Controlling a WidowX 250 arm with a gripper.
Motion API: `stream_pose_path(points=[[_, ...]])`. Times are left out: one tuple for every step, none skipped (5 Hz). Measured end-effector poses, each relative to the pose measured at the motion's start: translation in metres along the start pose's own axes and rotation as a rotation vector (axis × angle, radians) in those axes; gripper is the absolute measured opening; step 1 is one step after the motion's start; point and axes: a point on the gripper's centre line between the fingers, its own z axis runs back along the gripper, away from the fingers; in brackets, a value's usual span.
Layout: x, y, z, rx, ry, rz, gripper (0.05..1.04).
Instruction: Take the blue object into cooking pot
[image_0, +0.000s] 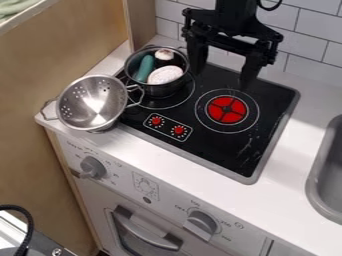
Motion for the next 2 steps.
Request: stream_pose_path(points=[[-0.0021, 0.0008, 0.0012, -0.014, 0.007, -0.007, 0.999], [-0.0030, 0.0021, 0.0014, -0.031, 0.019, 0.017, 0.999]])
